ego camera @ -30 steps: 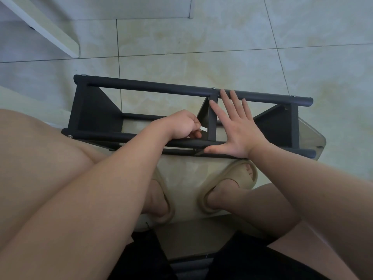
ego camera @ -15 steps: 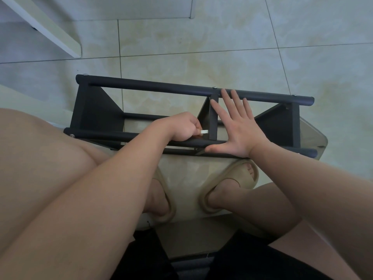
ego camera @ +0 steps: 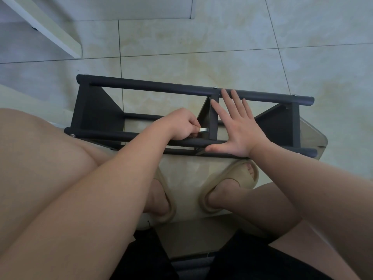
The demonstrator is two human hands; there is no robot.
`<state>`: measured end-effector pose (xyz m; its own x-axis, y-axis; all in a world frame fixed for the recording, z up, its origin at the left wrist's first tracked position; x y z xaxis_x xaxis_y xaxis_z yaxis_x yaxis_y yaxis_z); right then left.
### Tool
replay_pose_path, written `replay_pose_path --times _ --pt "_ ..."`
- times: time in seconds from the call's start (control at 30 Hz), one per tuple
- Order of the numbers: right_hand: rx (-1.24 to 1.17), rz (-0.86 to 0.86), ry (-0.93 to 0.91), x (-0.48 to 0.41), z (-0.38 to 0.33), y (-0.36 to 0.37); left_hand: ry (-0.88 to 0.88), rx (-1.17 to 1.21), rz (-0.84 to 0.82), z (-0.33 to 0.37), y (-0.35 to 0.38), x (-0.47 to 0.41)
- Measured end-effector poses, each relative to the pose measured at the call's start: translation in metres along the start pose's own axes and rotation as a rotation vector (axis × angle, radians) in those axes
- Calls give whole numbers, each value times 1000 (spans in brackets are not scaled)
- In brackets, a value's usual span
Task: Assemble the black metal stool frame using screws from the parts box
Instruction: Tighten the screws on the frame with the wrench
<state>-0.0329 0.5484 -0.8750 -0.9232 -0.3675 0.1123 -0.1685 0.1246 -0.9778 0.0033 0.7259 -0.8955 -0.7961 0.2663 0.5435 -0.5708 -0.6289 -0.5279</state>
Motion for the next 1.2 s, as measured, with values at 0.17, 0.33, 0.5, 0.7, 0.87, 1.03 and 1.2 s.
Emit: replay_pose_path --times 0.17,0.33,0.5,0.7,0.87,1.03,1.2 --pt "-23 3 3 0 0 -1 64 -36 98 5 4 1" --pt "-21 -2 -2 0 1 0 21 79 141 8 3 -4" --pt "-29 10 -2 0 1 1 -101 381 160 9 10 -2" --pt "-44 19 -1 1 1 1 -125 396 270 9 9 -1" --pt "-29 10 1 1 1 1 -108 355 260 11 12 -1" --pt "-24 4 0 1 1 0 -117 402 245 10 11 -3" --pt "-21 3 -2 0 0 0 -140 454 209 8 10 -4"
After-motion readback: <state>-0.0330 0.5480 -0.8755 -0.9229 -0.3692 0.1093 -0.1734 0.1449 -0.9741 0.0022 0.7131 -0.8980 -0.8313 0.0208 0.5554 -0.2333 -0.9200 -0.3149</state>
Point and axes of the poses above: each hand's wrist, its own x-axis away from the middle knuckle, its own y-axis out of the palm, z = x × y, the point moved 4 cm from there along -x, towards the middle knuckle, and after that the axes turned 9 degrees about z, right-handed, at the moved point
